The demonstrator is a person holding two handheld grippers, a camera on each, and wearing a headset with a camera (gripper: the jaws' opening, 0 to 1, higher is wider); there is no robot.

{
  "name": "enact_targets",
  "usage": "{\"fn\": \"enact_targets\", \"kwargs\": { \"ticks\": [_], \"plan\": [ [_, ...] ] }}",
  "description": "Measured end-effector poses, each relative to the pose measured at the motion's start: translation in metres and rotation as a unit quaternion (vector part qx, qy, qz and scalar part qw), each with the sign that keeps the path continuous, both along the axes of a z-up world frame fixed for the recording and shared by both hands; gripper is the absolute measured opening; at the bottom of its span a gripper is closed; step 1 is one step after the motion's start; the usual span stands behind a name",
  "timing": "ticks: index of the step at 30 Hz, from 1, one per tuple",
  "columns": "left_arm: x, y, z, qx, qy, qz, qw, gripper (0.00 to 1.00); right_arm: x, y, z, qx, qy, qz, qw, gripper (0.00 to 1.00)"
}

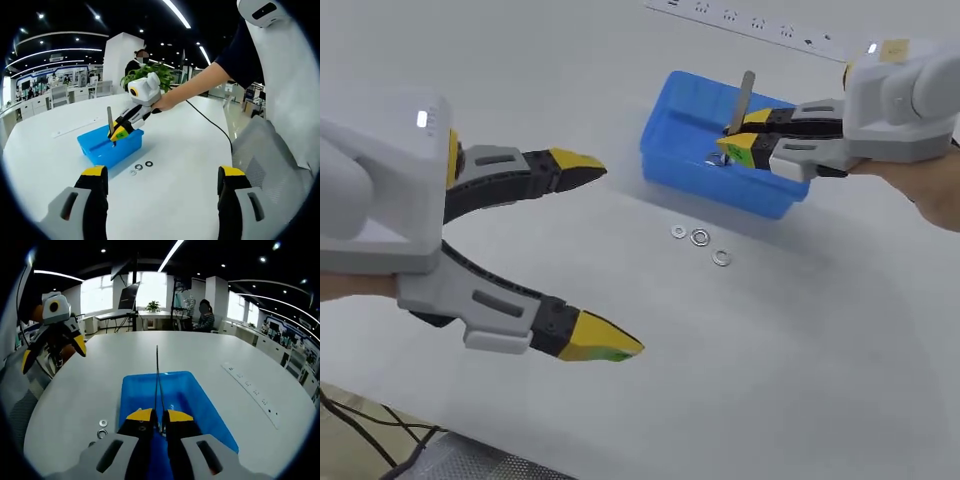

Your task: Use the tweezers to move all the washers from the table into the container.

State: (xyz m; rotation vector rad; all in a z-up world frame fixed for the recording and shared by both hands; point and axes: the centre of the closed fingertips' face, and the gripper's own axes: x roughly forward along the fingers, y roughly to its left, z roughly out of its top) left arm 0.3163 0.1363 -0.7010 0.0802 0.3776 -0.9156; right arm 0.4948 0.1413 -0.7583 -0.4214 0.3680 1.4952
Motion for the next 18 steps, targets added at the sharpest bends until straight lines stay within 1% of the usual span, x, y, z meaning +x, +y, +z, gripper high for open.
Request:
{"fn": "enact_targets", "kwargs": {
  "ticks": [4, 8, 12, 15, 16, 18],
  "plan": [
    [-0.001, 0.001, -0.001, 0.001, 0.001, 0.002, 1.0000, 0.96, -0.001, -0.002, 0.000, -0.002, 0.005, -0.004, 1.0000, 0.10],
    [-0.001, 0.003, -0.001, 0.004, 0.001, 0.003, 1.0000, 0.96, -0.004, -0.003, 0.001, -0.004, 0.003, -0.003, 1.0000, 0.10],
    [0.000, 0.004, 0.000, 0.007, -0.002, 0.007, 1.0000, 0.98, -0.006, -0.004, 0.008, 0.002, 0.003, -0.004, 1.0000, 0.09],
    [0.001, 0.005, 0.001, 0.010, -0.002, 0.011, 0.9999, 0.99, -0.005, -0.005, 0.013, 0.009, -0.001, -0.007, 0.9999, 0.09],
    [0.002, 0.007, 0.002, 0.014, -0.005, 0.013, 0.9998, 0.99, -0.002, -0.005, 0.013, 0.014, -0.002, -0.009, 0.9999, 0.09],
    [0.006, 0.008, 0.004, 0.014, -0.009, 0.018, 0.9997, 0.98, -0.002, -0.006, 0.018, 0.017, -0.007, -0.011, 0.9998, 0.08]
  ]
}}
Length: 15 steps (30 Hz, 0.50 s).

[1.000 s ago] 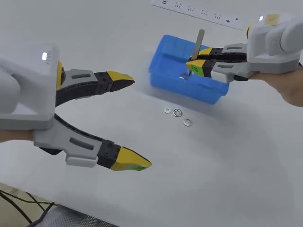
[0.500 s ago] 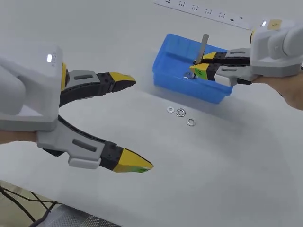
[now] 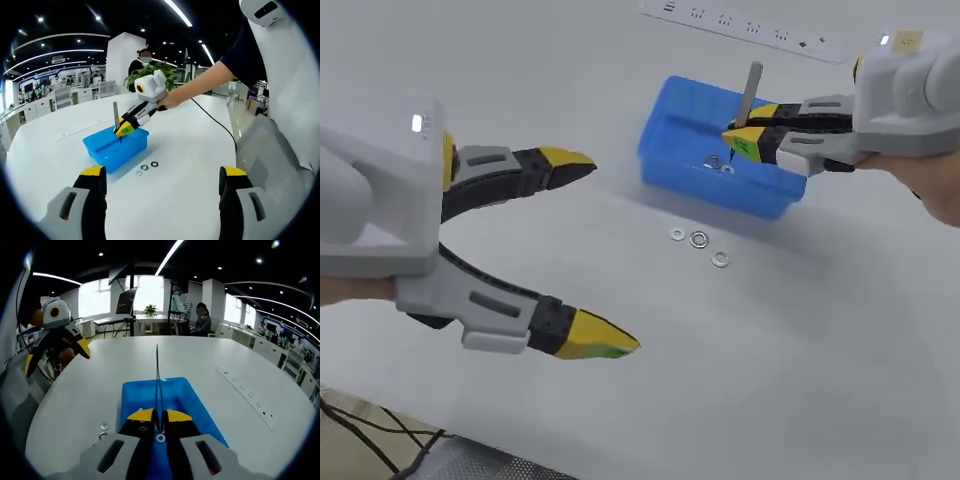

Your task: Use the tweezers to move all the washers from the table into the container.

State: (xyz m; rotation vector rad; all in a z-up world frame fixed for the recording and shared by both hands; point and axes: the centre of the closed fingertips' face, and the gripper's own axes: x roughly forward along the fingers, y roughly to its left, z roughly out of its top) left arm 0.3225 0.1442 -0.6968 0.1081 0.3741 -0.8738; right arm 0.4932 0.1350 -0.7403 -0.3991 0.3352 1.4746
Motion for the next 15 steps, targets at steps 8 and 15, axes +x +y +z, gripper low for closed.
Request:
{"fn": "enact_targets", "kwargs": {
  "ticks": [8, 15],
  "plan": [
    [0.038, 0.009, 0.017, -0.015, -0.026, 0.034, 0.9990, 0.94, -0.003, -0.005, 0.007, -0.004, -0.010, 0.000, 0.9999, 0.08],
    [0.085, 0.005, 0.033, -0.020, -0.047, 0.036, 0.9980, 0.77, -0.012, -0.005, 0.008, -0.008, -0.009, 0.012, 0.9999, 0.08]
  ]
}}
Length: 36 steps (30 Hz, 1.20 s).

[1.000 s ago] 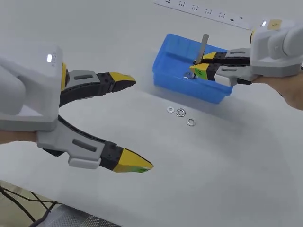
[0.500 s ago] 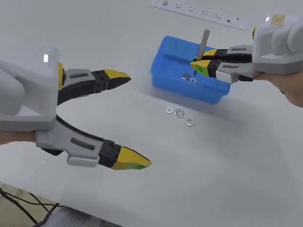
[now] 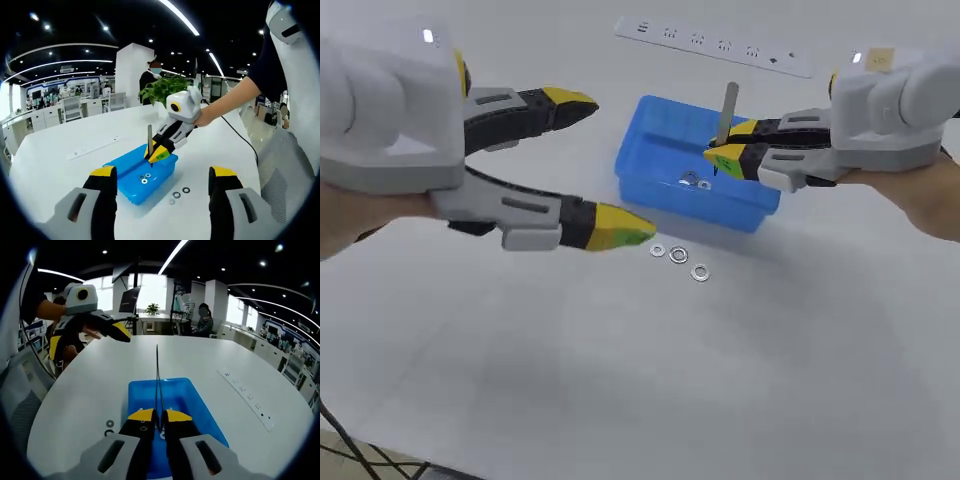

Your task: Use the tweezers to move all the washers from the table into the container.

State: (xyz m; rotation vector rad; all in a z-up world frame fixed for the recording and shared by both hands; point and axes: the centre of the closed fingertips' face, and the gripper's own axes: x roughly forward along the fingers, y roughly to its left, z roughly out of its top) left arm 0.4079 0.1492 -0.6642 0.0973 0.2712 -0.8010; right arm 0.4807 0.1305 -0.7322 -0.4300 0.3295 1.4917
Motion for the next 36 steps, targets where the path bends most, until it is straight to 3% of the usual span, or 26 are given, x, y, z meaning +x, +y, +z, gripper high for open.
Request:
{"fn": "enact_targets", "kwargs": {
  "ticks": [7, 10, 12, 14, 15, 17, 19, 23, 27, 36],
  "plan": [
    [0.038, -0.028, 0.006, 0.003, -0.015, -0.041, 0.9990, 0.66, -0.009, 0.004, 0.003, -0.001, -0.005, 0.023, 0.9997, 0.08],
    [0.044, -0.041, 0.012, -0.021, -0.010, -0.067, 0.9975, 0.56, -0.012, 0.005, 0.004, -0.001, -0.006, 0.031, 0.9995, 0.08],
    [0.050, -0.045, 0.013, -0.018, -0.015, -0.072, 0.9971, 0.55, -0.014, 0.005, 0.003, -0.003, -0.009, 0.038, 0.9992, 0.08],
    [0.053, -0.048, 0.011, -0.010, -0.017, -0.082, 0.9964, 0.50, -0.015, 0.005, 0.003, -0.002, -0.008, 0.041, 0.9991, 0.08],
    [0.054, -0.047, 0.011, 0.000, -0.029, -0.091, 0.9954, 0.40, -0.016, 0.006, 0.003, -0.002, -0.009, 0.043, 0.9990, 0.08],
    [0.055, -0.048, 0.011, -0.005, -0.022, -0.100, 0.9947, 0.24, -0.017, 0.006, 0.003, -0.002, -0.009, 0.046, 0.9989, 0.08],
    [0.056, -0.046, 0.012, -0.003, -0.030, -0.102, 0.9944, 0.26, -0.018, 0.007, 0.005, 0.000, -0.008, 0.048, 0.9988, 0.08],
    [0.060, -0.037, 0.006, 0.013, -0.027, -0.106, 0.9939, 0.24, -0.018, 0.009, 0.007, 0.004, -0.006, 0.049, 0.9988, 0.08],
    [0.057, -0.037, 0.004, 0.010, -0.018, -0.120, 0.9926, 0.14, -0.019, 0.012, 0.009, 0.009, -0.006, 0.051, 0.9987, 0.08],
    [0.055, -0.037, 0.003, 0.036, -0.033, -0.136, 0.9895, 0.08, -0.023, 0.013, 0.007, 0.006, -0.009, 0.061, 0.9981, 0.08]
  ]
}}
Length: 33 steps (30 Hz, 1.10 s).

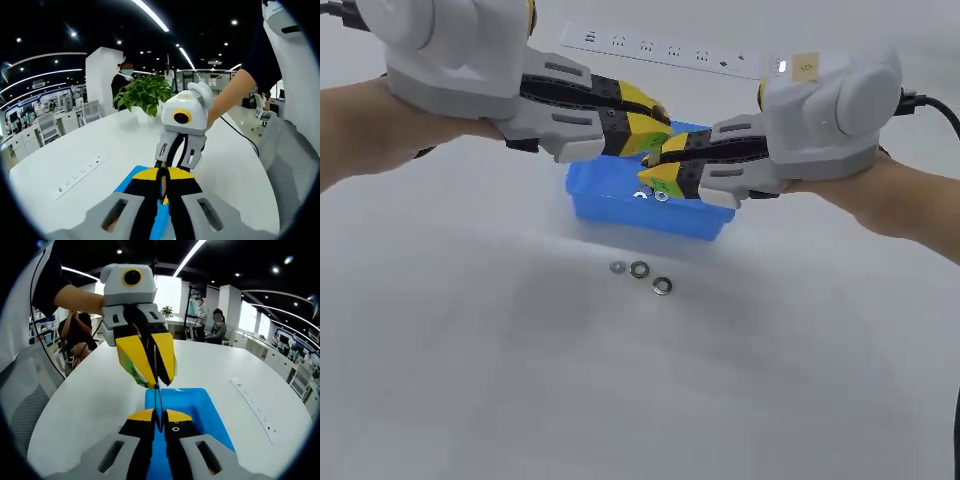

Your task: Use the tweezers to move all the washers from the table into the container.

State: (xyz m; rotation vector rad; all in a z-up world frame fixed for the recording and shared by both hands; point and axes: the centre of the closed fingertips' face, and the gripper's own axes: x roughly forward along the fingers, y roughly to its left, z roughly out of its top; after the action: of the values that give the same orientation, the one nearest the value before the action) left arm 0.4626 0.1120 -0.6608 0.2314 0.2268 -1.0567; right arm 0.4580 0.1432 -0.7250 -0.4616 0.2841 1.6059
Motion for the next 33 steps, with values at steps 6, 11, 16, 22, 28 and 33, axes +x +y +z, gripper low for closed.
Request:
{"fn": "enact_targets", "kwargs": {
  "ticks": [6, 11, 16, 22, 28, 33],
  "plan": [
    [0.000, -0.006, 0.002, 0.021, -0.030, -0.006, 0.9993, 0.07, 0.003, -0.002, 0.002, 0.001, -0.003, -0.003, 1.0000, 0.08],
    [0.002, -0.010, 0.005, 0.025, -0.044, -0.007, 0.9987, 0.05, 0.003, -0.003, 0.005, 0.002, -0.006, -0.006, 1.0000, 0.09],
    [0.004, -0.010, 0.006, 0.027, -0.045, -0.006, 0.9986, 0.05, 0.004, -0.005, 0.007, 0.005, -0.008, -0.008, 0.9999, 0.11],
    [0.002, -0.009, 0.013, 0.032, -0.048, 0.001, 0.9983, 0.05, 0.005, -0.007, 0.013, 0.007, -0.006, -0.020, 0.9998, 0.12],
    [0.001, -0.004, 0.018, 0.045, -0.054, 0.016, 0.9974, 0.05, 0.007, -0.013, 0.015, 0.000, -0.019, -0.032, 0.9993, 0.19],
    [-0.003, 0.001, 0.030, 0.042, -0.059, 0.026, 0.9970, 0.05, 0.008, -0.020, 0.022, 0.008, -0.024, -0.058, 0.9980, 0.24]
  ]
}}
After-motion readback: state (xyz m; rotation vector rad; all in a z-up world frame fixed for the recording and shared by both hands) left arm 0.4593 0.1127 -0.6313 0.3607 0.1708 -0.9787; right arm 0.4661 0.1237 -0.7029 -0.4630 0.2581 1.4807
